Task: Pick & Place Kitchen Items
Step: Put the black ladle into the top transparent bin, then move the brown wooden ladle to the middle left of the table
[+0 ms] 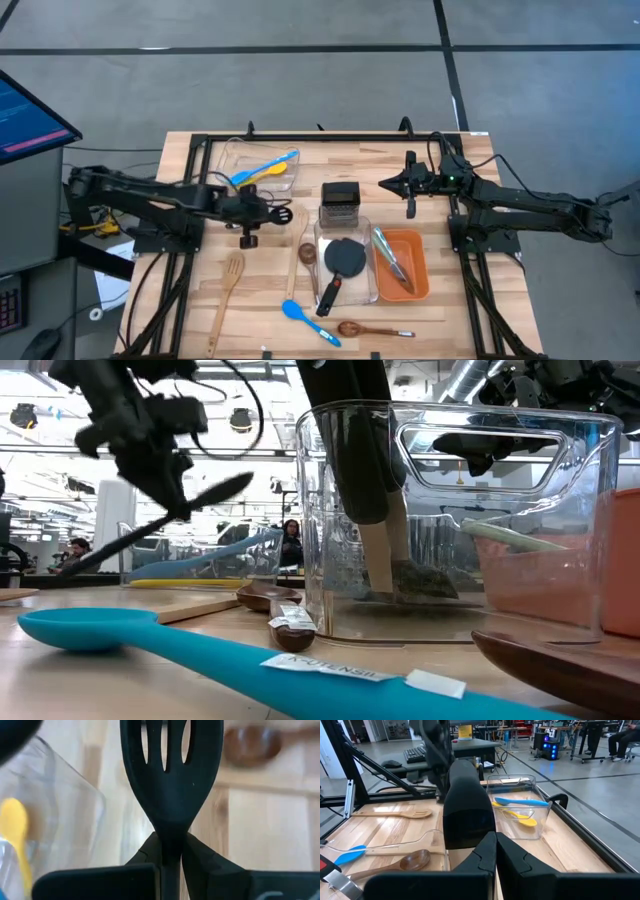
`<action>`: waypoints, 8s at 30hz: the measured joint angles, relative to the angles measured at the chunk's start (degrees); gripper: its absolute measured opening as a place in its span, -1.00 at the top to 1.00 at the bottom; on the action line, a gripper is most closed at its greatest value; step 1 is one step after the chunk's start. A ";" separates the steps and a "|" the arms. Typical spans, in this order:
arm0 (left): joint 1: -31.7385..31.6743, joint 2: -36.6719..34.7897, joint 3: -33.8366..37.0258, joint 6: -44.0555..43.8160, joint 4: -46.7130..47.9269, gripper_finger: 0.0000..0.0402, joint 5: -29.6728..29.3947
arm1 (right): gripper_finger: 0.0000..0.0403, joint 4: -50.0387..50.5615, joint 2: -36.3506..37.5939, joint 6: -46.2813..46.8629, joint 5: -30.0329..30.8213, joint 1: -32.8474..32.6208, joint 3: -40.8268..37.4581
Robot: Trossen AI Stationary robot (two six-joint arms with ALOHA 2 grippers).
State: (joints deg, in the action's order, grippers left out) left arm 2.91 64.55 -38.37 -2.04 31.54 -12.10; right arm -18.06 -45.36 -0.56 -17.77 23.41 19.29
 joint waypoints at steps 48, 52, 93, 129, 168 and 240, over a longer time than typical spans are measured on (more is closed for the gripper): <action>-18.95 -15.90 -0.13 27.74 -21.34 0.89 -8.78 | 1.00 -0.31 0.00 0.00 0.10 0.00 0.00; -22.86 -11.78 -0.13 29.89 -22.79 0.89 -6.69 | 1.00 -0.35 -0.02 0.00 0.08 -0.01 0.00; -40.24 10.94 -0.13 38.14 -24.89 0.88 6.61 | 1.00 -0.17 -0.01 0.00 0.10 0.04 0.00; -24.28 -23.36 -0.09 19.56 -22.46 0.79 0.46 | 1.00 0.02 0.00 -0.02 0.09 0.06 0.00; -23.53 -20.94 -0.09 19.54 -22.63 0.92 0.36 | 1.00 0.00 0.00 -2.40 0.08 0.05 0.00; -14.55 -13.50 18.78 -13.66 -55.79 0.92 9.46 | 1.00 2.21 -0.07 2.97 0.12 -0.41 0.00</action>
State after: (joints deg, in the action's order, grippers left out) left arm -11.64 51.05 -19.59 -15.70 -24.25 -2.64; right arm -15.86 -45.43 2.42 -17.65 23.00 19.29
